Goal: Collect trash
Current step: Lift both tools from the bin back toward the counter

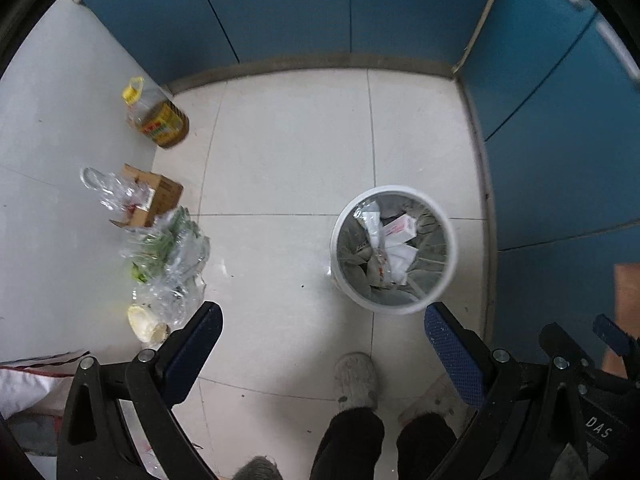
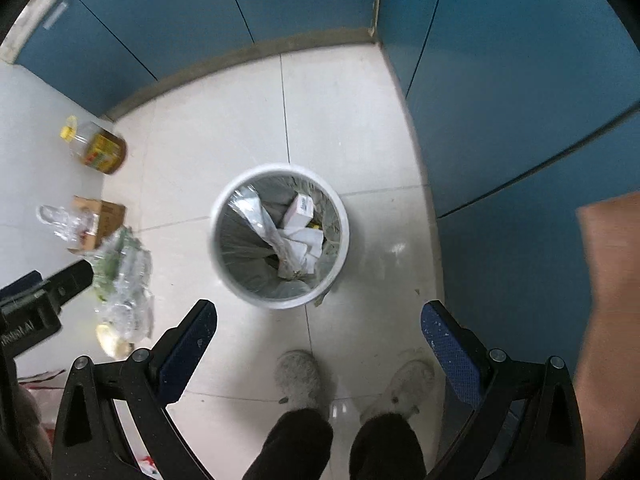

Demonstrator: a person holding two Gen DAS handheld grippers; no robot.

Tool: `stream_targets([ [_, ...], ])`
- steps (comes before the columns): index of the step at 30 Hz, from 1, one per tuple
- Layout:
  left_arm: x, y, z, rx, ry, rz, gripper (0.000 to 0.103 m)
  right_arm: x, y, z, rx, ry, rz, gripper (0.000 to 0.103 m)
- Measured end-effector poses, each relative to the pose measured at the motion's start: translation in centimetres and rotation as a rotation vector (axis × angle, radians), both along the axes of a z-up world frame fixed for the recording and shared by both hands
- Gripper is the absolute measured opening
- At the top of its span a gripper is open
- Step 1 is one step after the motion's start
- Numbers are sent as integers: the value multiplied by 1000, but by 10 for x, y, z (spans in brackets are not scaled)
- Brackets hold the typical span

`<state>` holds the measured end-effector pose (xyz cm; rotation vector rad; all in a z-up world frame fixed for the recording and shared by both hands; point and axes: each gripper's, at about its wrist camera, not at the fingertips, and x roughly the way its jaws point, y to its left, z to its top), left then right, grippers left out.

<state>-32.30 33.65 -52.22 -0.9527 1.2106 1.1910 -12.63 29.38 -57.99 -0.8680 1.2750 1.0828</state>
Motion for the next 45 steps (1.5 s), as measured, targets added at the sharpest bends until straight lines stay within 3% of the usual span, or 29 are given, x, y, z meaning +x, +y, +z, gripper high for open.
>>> stream_targets([
  [4, -1, -25, 64, 36, -5, -16, 103, -4, -23, 83, 38, 19, 12, 103],
  [12, -2, -68, 172, 77, -55, -49, 103, -10, -62, 211, 87, 21, 28, 103],
  [16, -1, -82, 209, 93, -85, -47, 103, -8, -82, 268, 119, 26, 25, 103],
  [22, 5, -98, 254, 149, -106, -48, 103, -8, -101, 330, 174, 40, 43, 103],
  [28, 21, -105, 285, 210, -84, -56, 103, 8, -110, 367, 240, 78, 20, 103],
  [33, 59, -101, 316, 321, -67, -107, 103, 49, -127, 390, 342, 131, -90, 103],
  [37, 123, -94, 333, 369, -79, -197, 103, 104, -154, 409, 406, 112, -230, 103],
  [40, 181, -95, 333, 367, -77, -285, 103, 168, -193, 411, 405, 89, -400, 103],
  [43, 253, -109, 320, 311, -96, -427, 103, 237, -239, 399, 350, 63, -576, 103],
  [45, 309, -136, 298, 245, -90, -579, 103, 279, -273, 385, 296, 64, -680, 103],
])
